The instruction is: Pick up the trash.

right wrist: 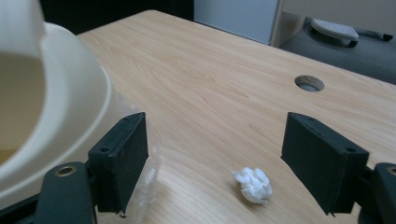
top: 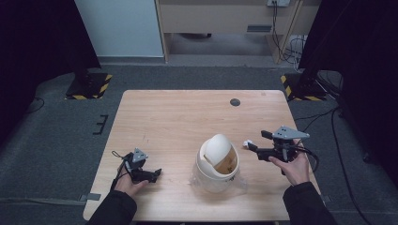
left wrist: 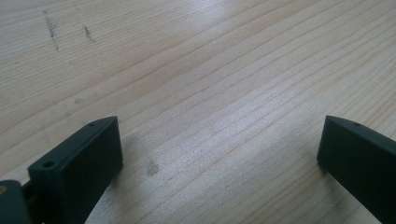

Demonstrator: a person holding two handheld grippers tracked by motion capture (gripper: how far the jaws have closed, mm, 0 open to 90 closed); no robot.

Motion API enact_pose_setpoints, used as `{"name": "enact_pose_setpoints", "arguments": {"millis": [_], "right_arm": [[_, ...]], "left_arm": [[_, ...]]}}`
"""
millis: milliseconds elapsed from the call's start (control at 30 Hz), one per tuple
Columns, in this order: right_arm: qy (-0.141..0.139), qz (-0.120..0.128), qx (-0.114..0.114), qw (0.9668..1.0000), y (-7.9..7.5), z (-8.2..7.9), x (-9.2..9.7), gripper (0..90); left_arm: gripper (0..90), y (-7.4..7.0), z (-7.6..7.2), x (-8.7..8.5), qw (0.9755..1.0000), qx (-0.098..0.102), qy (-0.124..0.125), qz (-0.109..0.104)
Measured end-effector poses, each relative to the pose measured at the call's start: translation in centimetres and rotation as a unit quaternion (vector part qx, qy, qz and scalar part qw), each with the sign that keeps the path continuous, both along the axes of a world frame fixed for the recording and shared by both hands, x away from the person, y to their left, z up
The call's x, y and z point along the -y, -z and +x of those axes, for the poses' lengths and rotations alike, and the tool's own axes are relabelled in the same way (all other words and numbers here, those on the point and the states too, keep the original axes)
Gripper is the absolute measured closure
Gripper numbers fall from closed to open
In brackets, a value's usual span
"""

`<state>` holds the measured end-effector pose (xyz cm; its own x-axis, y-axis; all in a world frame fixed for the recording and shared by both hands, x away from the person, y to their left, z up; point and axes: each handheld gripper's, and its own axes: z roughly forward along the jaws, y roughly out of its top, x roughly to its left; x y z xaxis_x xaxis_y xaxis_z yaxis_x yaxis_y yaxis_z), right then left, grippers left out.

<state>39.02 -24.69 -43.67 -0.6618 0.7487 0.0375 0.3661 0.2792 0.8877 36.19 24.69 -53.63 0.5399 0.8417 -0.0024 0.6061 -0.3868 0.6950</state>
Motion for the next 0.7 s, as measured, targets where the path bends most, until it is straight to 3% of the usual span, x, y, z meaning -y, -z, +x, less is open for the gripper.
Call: {"name": "enact_pose_setpoints", "arguments": {"millis": [300,700], "right_arm": [[0.020,-0.041,-0.022,0.9987,2.6,1.4,0.4,24.4],[0.023,-0.079,-0.046,0.9956,5.0,3.1,0.2,27.6]], "left_arm": [[0.0,0.0,0.0,0.0,1.0000,0.000,0.000,0.000],[0.0,0.0,0.0,0.0,1.0000,0.000,0.000,0.000]]}}
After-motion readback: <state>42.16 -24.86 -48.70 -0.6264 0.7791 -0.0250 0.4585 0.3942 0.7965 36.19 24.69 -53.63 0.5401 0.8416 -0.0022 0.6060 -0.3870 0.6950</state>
